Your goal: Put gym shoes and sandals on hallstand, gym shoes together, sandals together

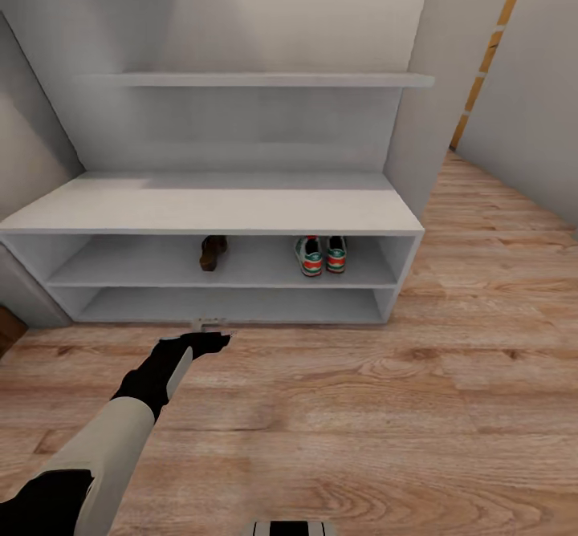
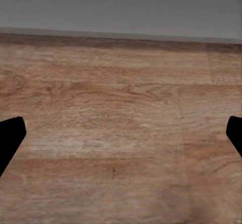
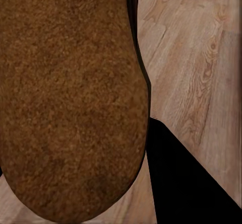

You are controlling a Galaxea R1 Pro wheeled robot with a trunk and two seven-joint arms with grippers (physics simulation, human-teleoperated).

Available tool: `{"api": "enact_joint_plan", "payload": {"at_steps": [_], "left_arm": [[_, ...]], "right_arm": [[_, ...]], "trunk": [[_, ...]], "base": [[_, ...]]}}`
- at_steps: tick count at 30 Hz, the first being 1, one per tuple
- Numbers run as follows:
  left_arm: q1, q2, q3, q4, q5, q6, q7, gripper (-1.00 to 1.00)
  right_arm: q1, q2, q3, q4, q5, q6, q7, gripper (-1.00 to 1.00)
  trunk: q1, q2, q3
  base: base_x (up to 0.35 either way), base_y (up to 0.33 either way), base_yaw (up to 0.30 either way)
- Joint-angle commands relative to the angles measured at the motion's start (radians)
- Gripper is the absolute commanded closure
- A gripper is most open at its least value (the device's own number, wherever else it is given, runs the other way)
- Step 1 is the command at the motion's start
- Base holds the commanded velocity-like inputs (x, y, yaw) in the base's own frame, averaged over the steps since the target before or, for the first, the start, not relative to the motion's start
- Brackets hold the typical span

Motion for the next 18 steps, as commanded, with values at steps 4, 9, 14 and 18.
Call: {"api": "enact_joint_plan", "payload": {"at_steps": [4, 9, 14, 18], "left_arm": [[0.0, 0.0, 0.003, -0.001, 0.002, 0.006, -0.004, -1.0], [0.0, 0.001, 0.004, -0.001, 0.002, 0.006, -0.004, -1.0], [0.0, 0.001, 0.005, -0.001, 0.003, 0.006, -0.004, -1.0], [-0.001, 0.002, 0.005, -0.001, 0.003, 0.006, -0.004, -1.0]], "right_arm": [[-0.001, 0.0, 0.0, -0.002, 0.006, 0.006, 0.002, 1.0], [-0.001, 0.0, 0.0, -0.001, 0.006, 0.006, 0.002, 1.0], [-0.001, 0.0, 0.0, -0.002, 0.006, 0.006, 0.002, 1.0], [-0.001, 0.0, 0.0, -0.002, 0.006, 0.006, 0.002, 1.0]], "trunk": [[-0.001, 0.0, -0.001], [-0.001, 0.0, -0.001], [-0.001, 0.0, -0.001], [-0.001, 0.0, -0.001]], "base": [[-0.249, 0.234, 0.0], [-0.249, 0.234, 0.0], [-0.228, 0.25, 0.0], [-0.192, 0.275, 0.0]]}}
